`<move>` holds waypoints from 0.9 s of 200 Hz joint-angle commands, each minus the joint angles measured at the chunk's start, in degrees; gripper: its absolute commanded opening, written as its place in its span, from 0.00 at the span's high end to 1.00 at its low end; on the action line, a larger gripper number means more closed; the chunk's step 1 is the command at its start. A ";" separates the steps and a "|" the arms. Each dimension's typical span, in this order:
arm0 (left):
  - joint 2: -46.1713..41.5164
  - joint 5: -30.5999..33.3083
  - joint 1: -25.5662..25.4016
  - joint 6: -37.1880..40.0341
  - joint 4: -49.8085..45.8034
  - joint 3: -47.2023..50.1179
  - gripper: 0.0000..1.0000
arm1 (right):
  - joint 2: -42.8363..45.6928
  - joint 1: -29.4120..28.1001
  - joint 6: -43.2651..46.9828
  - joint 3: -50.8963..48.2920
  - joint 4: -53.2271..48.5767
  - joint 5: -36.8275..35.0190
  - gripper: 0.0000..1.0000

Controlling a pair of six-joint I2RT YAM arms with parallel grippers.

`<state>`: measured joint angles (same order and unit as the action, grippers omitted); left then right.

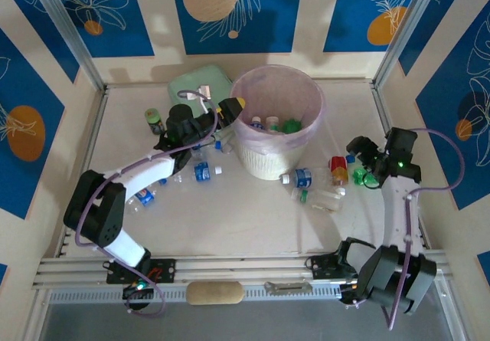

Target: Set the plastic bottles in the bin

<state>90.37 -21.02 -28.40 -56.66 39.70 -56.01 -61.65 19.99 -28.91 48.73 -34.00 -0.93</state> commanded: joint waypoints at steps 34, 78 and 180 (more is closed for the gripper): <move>-5.83 1.64 0.05 7.47 -6.74 -0.53 0.00 | -11.26 -4.72 3.23 3.93 -1.63 0.65 0.17; -11.39 3.43 2.06 10.23 -12.09 2.37 0.00 | -21.92 -10.32 3.08 8.66 -3.31 -7.09 0.24; -24.77 6.61 7.19 12.48 -23.61 14.76 0.00 | -35.50 -15.00 3.97 14.87 -7.01 -14.75 0.28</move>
<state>68.16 -16.40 -22.22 -45.91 19.27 -42.30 -95.46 5.93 -25.65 61.56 -38.61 -14.26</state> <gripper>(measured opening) 0.998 0.724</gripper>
